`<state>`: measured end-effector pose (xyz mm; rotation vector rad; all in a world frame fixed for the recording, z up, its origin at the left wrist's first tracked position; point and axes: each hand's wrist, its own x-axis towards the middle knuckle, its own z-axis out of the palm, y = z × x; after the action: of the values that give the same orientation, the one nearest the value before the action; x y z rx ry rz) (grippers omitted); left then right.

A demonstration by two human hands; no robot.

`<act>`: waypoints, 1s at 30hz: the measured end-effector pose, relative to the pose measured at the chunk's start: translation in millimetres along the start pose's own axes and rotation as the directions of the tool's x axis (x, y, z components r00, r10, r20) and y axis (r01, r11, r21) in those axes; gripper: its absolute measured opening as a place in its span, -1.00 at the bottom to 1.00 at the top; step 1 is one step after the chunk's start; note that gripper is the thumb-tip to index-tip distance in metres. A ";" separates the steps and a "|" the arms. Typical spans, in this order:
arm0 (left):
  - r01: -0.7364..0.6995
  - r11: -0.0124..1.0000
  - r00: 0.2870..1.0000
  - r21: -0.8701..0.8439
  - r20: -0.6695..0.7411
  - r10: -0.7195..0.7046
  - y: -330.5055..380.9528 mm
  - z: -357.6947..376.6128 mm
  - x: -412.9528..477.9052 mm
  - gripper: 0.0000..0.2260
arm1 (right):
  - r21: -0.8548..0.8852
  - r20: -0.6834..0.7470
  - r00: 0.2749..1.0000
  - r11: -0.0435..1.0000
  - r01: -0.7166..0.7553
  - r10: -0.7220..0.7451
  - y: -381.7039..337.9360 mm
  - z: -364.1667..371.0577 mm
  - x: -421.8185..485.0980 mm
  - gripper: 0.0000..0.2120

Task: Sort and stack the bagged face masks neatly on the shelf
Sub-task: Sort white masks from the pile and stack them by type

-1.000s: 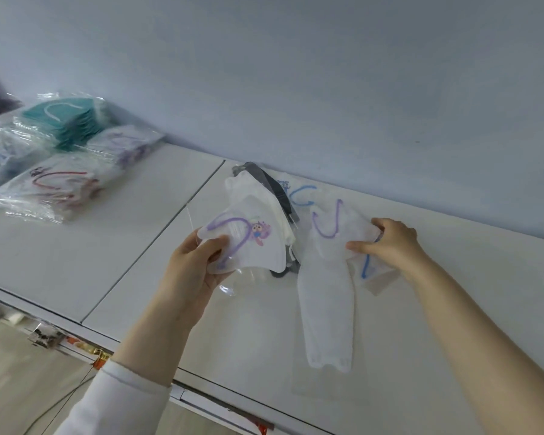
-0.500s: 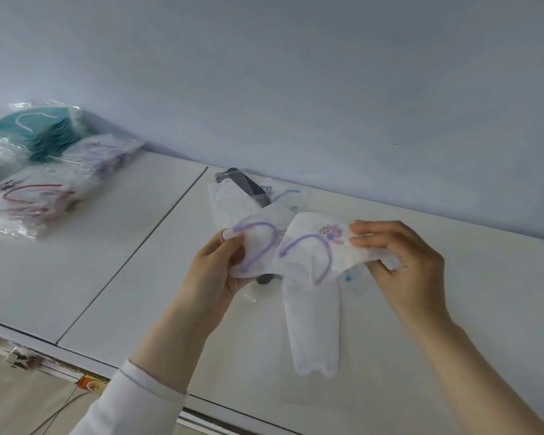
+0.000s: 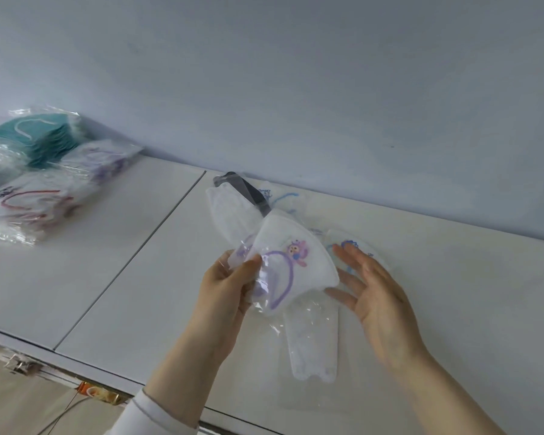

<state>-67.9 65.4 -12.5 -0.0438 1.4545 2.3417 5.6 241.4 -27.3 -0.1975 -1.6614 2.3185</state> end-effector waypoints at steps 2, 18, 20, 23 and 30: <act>0.007 1.000 0.998 -0.015 0.061 -0.006 -5.7 3.5 -5.7 -0.83 | -0.034 -0.036 0.996 0.996 -0.086 0.084 3.1 5.9 1.6 -0.24; -0.037 0.902 0.999 0.430 0.017 0.033 43.7 -66.2 -1.9 -0.72 | -0.938 0.178 0.967 0.329 0.111 0.180 -14.1 -10.7 -7.6 -0.61; -0.066 0.928 0.997 0.367 0.002 0.071 49.8 -80.1 -0.4 -0.41 | -0.955 0.105 0.994 0.281 0.092 0.030 -18.7 -25.9 -16.2 -0.68; -0.057 0.935 0.997 0.349 -0.030 0.072 45.7 -81.4 4.8 -0.42 | -0.987 0.056 0.992 0.145 0.073 -0.117 -20.9 -45.3 -19.5 -0.79; -0.075 0.956 0.986 0.284 -0.124 0.114 29.3 -55.4 16.1 -0.88 | -0.968 0.235 0.968 0.066 0.241 -0.083 -17.1 -25.5 27.5 -0.46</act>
<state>-102.2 10.6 -16.6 -0.0638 1.8822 2.2205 -11.1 277.9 -18.2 -0.0985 -2.8652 0.5420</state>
